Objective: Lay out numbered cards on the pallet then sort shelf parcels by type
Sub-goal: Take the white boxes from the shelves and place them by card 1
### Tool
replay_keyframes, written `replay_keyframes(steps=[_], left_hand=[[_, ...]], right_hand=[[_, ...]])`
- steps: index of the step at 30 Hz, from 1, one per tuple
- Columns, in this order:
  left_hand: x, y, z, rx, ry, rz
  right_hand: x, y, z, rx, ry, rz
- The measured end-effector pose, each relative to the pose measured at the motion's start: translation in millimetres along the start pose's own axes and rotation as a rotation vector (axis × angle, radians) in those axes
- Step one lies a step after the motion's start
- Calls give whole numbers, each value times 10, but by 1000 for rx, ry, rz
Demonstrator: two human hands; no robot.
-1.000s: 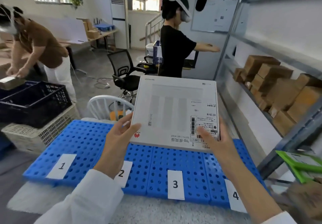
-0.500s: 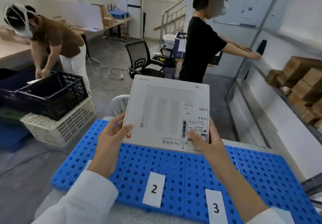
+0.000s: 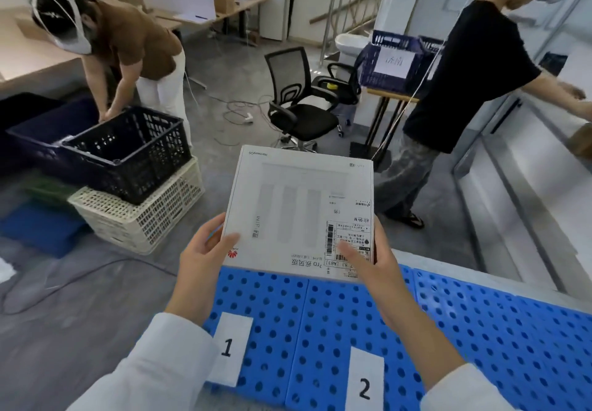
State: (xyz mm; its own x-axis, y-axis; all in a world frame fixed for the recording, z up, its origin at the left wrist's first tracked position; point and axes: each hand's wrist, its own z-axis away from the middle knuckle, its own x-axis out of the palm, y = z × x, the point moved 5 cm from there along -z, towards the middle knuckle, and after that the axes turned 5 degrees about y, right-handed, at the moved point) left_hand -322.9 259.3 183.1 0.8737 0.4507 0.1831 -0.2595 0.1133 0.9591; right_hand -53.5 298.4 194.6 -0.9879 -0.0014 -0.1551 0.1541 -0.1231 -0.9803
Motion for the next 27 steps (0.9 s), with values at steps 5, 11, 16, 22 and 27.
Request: replay_keyframes(steps=[5,11,16,22,27], left_hand=[[-247,-207,-455,-51,-13,-55],[-419,-660,-850,-161,17,-93],[-475,-997,-1115,-236,24,-122],[-519,-1224,-1376,-262,26,-199],[-610,-1493,-1470,-317,22,-246]], right_hand=[[365,269,-260,79,7,4],[650,766,-493,224,2,31],[797,1207,-698,319,23,40],[1002,1559,-760,417,48,-4],[1061,1735,-799,444,53,4]])
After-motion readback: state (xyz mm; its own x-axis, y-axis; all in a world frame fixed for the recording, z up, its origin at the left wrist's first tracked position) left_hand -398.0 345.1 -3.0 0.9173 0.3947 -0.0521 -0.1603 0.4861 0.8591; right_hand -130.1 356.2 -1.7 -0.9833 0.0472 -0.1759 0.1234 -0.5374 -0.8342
